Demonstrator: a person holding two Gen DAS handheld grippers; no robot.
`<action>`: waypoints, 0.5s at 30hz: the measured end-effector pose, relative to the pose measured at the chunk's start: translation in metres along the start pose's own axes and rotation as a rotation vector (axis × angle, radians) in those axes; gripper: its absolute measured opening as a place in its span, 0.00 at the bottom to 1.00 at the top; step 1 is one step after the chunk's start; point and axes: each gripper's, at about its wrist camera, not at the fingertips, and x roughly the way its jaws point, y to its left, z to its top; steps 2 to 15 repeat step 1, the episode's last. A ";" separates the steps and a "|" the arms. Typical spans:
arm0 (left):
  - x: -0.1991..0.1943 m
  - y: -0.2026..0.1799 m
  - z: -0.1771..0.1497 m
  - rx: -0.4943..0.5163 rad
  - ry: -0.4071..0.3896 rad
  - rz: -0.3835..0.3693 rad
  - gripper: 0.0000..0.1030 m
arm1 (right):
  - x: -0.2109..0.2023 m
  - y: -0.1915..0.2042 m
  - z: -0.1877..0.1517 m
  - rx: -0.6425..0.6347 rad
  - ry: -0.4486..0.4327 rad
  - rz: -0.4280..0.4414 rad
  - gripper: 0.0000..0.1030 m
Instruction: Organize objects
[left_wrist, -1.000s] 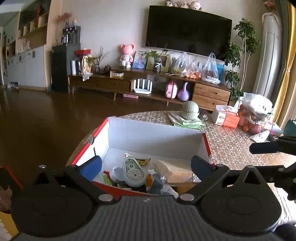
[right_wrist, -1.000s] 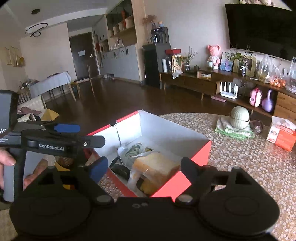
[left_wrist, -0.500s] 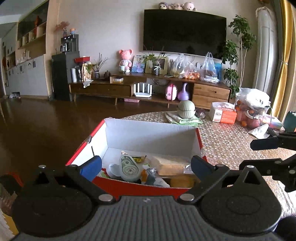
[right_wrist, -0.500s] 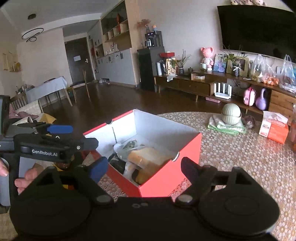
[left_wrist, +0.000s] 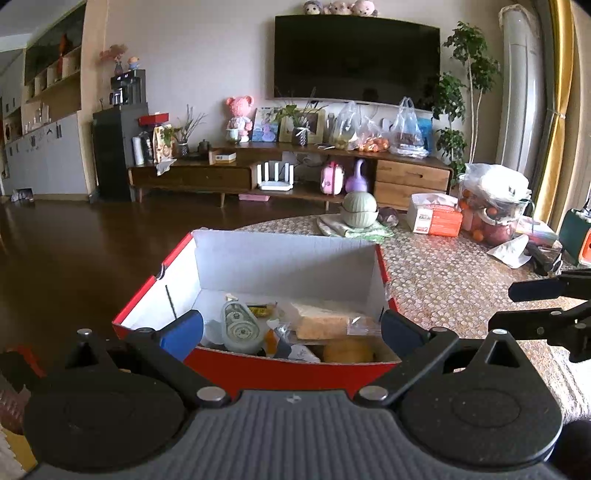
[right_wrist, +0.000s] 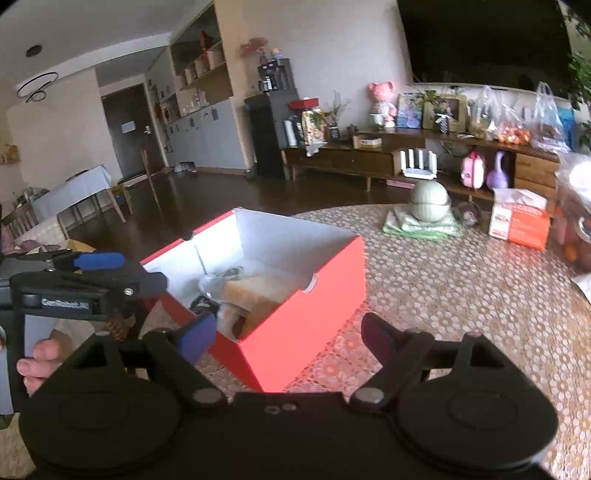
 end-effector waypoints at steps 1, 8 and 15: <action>0.001 -0.001 0.000 0.005 0.003 0.002 1.00 | -0.001 -0.004 -0.002 0.008 0.003 -0.005 0.83; 0.001 -0.001 0.000 0.005 0.003 0.002 1.00 | -0.001 -0.004 -0.002 0.008 0.003 -0.005 0.83; 0.001 -0.001 0.000 0.005 0.003 0.002 1.00 | -0.001 -0.004 -0.002 0.008 0.003 -0.005 0.83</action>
